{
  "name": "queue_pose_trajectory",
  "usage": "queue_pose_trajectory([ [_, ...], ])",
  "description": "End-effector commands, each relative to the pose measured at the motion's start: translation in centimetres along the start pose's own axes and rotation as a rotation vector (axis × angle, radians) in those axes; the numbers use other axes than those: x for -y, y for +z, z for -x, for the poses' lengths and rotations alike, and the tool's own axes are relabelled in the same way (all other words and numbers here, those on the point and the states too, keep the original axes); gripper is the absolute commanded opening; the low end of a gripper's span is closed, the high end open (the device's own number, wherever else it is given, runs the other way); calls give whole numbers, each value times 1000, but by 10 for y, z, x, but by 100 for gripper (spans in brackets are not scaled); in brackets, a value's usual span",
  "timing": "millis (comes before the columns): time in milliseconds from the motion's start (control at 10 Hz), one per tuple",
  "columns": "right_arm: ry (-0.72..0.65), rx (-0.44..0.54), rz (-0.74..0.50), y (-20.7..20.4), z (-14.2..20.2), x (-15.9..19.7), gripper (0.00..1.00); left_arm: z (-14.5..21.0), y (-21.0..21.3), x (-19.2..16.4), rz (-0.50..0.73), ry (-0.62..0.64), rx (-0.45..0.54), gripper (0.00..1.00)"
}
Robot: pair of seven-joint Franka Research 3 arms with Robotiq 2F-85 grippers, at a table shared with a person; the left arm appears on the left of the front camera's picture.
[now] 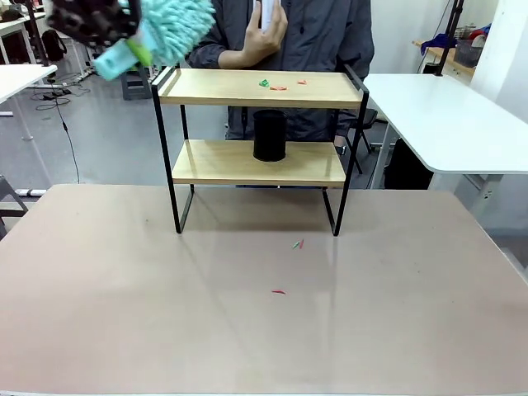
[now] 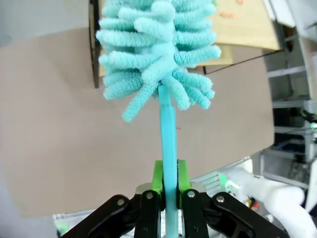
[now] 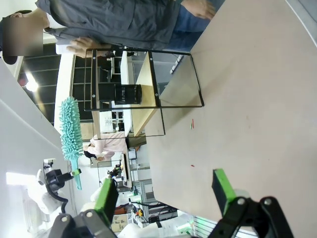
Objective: Clean the shelf.
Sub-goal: Clean the remaining tier of the Shelf with the Duster once objects are removed.
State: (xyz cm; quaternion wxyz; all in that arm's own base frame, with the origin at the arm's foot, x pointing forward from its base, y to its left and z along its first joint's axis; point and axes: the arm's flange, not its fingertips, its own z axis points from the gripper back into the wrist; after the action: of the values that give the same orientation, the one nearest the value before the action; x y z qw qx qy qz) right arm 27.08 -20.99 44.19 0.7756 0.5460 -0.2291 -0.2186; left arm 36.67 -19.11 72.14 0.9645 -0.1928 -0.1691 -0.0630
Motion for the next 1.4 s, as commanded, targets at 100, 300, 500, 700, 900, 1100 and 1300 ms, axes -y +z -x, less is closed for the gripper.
queue_pose_trajectory([
  [100, 21, 13, -28, -3, 1, 0, 100, -43, -16, 22, -87, -13, -77, 13],
  [300, 21, 13, -28, -3, 1, 0, 100, -50, -29, 35, -110, -15, -121, 13],
  [500, 21, 13, -28, -3, 1, 0, 100, -49, -39, 44, -133, -43, -153, 13],
  [700, 21, 13, -28, -3, 1, 0, 100, -46, -53, 54, -143, -89, -192, 13],
  [900, 21, 13, -28, -3, 1, 0, 100, -48, -61, 62, -141, -126, -202, 13],
  [1100, 21, 13, -28, -3, 1, 0, 100, -50, -68, 66, -123, -156, -225, 13],
  [1300, 21, 13, -28, -3, 1, 0, 100, -48, -67, 70, -43, -250, -263, 13],
])
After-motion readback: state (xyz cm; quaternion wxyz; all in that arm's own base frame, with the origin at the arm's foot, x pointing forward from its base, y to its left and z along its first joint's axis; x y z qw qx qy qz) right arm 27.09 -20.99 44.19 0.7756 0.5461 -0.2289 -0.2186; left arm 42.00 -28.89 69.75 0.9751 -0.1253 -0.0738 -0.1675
